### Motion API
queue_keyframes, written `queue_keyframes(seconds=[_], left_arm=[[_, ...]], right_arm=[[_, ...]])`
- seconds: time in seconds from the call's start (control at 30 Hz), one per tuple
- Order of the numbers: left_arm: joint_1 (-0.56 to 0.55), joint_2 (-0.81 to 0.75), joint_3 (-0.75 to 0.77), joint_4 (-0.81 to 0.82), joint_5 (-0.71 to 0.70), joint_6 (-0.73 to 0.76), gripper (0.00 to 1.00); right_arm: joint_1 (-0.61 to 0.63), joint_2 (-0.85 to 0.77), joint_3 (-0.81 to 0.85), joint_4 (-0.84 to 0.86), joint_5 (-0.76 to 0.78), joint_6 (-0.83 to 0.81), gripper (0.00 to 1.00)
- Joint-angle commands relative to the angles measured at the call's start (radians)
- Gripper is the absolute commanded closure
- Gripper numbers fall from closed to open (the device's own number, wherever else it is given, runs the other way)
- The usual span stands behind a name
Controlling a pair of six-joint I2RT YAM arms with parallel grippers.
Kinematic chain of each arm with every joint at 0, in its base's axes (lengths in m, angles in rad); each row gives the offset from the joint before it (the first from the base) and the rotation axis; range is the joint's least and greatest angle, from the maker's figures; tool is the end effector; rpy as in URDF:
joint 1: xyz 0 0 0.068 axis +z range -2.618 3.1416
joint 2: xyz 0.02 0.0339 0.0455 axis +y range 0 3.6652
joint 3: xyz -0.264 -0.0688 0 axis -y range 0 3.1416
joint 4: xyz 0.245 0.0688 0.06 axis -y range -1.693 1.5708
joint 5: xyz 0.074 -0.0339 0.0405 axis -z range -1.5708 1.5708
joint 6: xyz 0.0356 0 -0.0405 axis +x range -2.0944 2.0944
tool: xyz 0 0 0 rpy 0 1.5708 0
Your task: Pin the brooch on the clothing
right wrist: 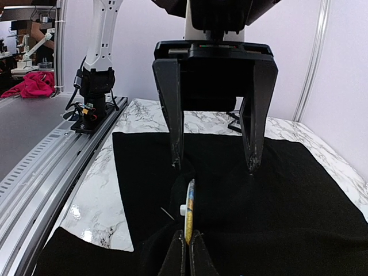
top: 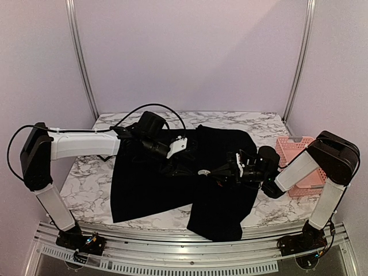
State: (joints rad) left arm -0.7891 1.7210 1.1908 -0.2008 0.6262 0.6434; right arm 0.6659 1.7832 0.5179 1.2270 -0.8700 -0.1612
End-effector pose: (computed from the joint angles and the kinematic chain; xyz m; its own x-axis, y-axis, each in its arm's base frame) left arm 0.2513 -0.2828 0.2337 0.1531 0.5358 -0.8304 0.9882 -0.0753 0.1336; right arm 0.2218 0.2089 0.1522 0.1306 -0.0290 -0.9910 -0.9908 0.0310 -0.1315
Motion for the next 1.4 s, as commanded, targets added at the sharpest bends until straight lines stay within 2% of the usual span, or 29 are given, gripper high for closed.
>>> queue_keyframes(seconds=[0.0, 0.07, 0.33, 0.47, 0.6, 0.7, 1.07, 1.37], left_arm=[[-0.004, 0.001, -0.013, 0.028, 0.089, -0.035, 0.54], [-0.011, 0.024, -0.021, 0.058, 0.097, -0.04, 0.59], [-0.036, 0.044, -0.062, 0.223, 0.112, -0.11, 0.63], [-0.051, 0.053, -0.071, 0.268, 0.094, -0.164, 0.73], [-0.057, 0.06, -0.075, 0.276, 0.083, -0.174, 0.77], [-0.063, 0.066, -0.079, 0.282, 0.067, -0.177, 0.89], [-0.064, 0.064, -0.107, 0.259, 0.038, -0.183, 0.84], [-0.064, 0.067, -0.105, 0.329, 0.048, -0.244, 0.99]], right_arm=[[-0.006, -0.026, 0.022, -0.013, -0.041, 0.018, 1.0], [-0.007, -0.033, 0.022, -0.017, -0.041, 0.031, 1.0], [-0.008, -0.063, 0.026, -0.081, -0.026, 0.01, 1.0], [-0.007, -0.065, 0.029, -0.086, -0.021, 0.007, 1.0], [-0.008, -0.071, 0.032, -0.099, -0.019, -0.001, 1.0], [-0.007, -0.069, 0.033, -0.097, -0.016, -0.004, 1.0], [-0.009, -0.093, 0.028, -0.112, -0.007, -0.006, 1.0], [-0.008, -0.091, 0.033, -0.141, -0.001, -0.023, 1.0]])
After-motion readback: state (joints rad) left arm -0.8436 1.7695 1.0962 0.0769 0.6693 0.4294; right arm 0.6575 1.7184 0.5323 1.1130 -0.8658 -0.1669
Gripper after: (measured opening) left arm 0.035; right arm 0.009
